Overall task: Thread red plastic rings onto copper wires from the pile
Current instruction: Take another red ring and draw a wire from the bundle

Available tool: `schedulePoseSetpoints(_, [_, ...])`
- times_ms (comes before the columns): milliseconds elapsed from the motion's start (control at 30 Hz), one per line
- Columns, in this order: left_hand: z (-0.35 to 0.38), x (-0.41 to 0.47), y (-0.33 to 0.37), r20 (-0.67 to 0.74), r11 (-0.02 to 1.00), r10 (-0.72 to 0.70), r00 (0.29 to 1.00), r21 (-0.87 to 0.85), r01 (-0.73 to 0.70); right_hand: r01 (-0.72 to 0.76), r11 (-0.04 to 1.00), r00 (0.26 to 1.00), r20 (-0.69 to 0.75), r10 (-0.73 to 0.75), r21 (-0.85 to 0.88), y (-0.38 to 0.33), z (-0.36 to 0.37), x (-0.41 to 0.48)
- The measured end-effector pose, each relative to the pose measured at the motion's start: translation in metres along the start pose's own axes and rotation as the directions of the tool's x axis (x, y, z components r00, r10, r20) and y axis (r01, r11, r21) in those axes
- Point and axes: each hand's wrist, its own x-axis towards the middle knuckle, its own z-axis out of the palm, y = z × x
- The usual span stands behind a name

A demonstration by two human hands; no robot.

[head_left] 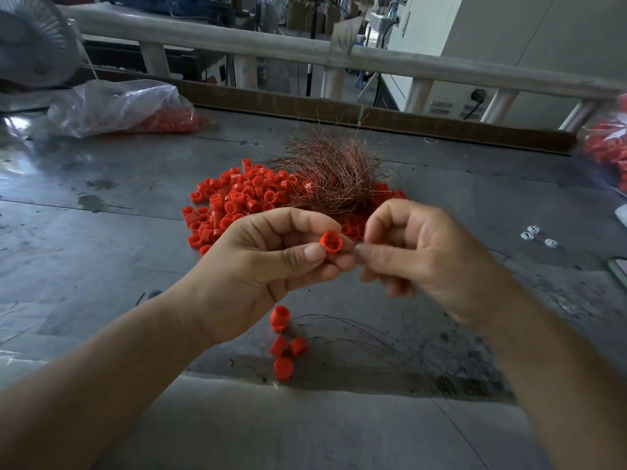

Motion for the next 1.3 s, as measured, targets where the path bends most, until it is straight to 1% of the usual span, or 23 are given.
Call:
schedulePoseSetpoints(100, [-0.001,0.0,0.0,-0.015,1.0,-0.024,1.0,0.017,0.024,-0.095,0.995,0.994,-0.062,0.093,-0.034,0.001,-0.024,0.003])
schedulePoseSetpoints(200, [-0.002,0.0,-0.001,0.012,0.996,-0.067,0.998,0.054,0.067,-0.204,0.963,0.971,-0.16,0.176,-0.175,0.013,-0.04,0.008])
schedulePoseSetpoints(267, [-0.002,0.0,-0.003,0.033,0.995,-0.087,0.996,0.055,0.085,-0.252,0.916,0.951,-0.256,0.174,-0.313,0.023,-0.045,0.012])
schedulePoseSetpoints(367, [-0.002,0.0,-0.005,0.009,0.993,-0.101,0.995,0.054,0.101,-0.251,0.849,0.935,-0.345,0.087,-0.465,0.034,-0.048,0.016])
schedulePoseSetpoints(400, [-0.002,0.0,-0.005,-0.004,0.993,-0.103,0.995,0.062,0.103,-0.232,0.826,0.937,-0.346,0.048,-0.514,0.036,-0.047,0.016])
schedulePoseSetpoints(467, [-0.001,0.0,-0.005,-0.013,0.991,-0.106,0.994,0.078,0.107,-0.179,0.767,0.952,-0.304,-0.022,-0.616,0.038,-0.039,0.018])
schedulePoseSetpoints(567, [-0.001,0.0,-0.005,-0.014,0.99,-0.106,0.994,0.086,0.107,-0.107,0.711,0.969,-0.232,-0.081,-0.695,0.044,-0.023,0.022])
schedulePoseSetpoints(667, [0.0,0.0,-0.006,0.002,0.99,-0.11,0.994,0.09,0.109,-0.049,0.681,0.979,-0.171,-0.113,-0.731,0.048,-0.011,0.026])
schedulePoseSetpoints(733, [0.0,-0.001,-0.007,0.013,0.989,-0.115,0.993,0.098,0.113,0.003,0.653,0.986,-0.106,-0.127,-0.757,0.05,-0.005,0.028])
schedulePoseSetpoints(833, [0.0,0.0,-0.008,0.01,0.986,-0.119,0.993,0.115,0.117,0.02,0.591,0.994,-0.045,-0.095,-0.807,0.054,0.001,0.03])
schedulePoseSetpoints(967, [0.0,0.0,-0.008,0.022,0.987,-0.118,0.993,0.113,0.115,-0.008,0.585,0.991,-0.085,-0.104,-0.811,0.053,-0.001,0.029])
schedulePoseSetpoints(1067, [-0.001,0.0,-0.008,0.021,0.986,-0.121,0.992,0.115,0.118,-0.014,0.607,0.99,-0.098,-0.106,-0.795,0.053,0.0,0.029])
schedulePoseSetpoints(1233, [-0.001,0.0,-0.008,0.015,0.986,-0.122,0.992,0.118,0.119,0.011,0.637,0.993,-0.064,-0.094,-0.771,0.051,0.003,0.028])
schedulePoseSetpoints(1300, [-0.001,0.0,-0.008,0.009,0.985,-0.12,0.993,0.123,0.118,-0.002,0.654,0.993,-0.076,-0.085,-0.757,0.052,0.002,0.029])
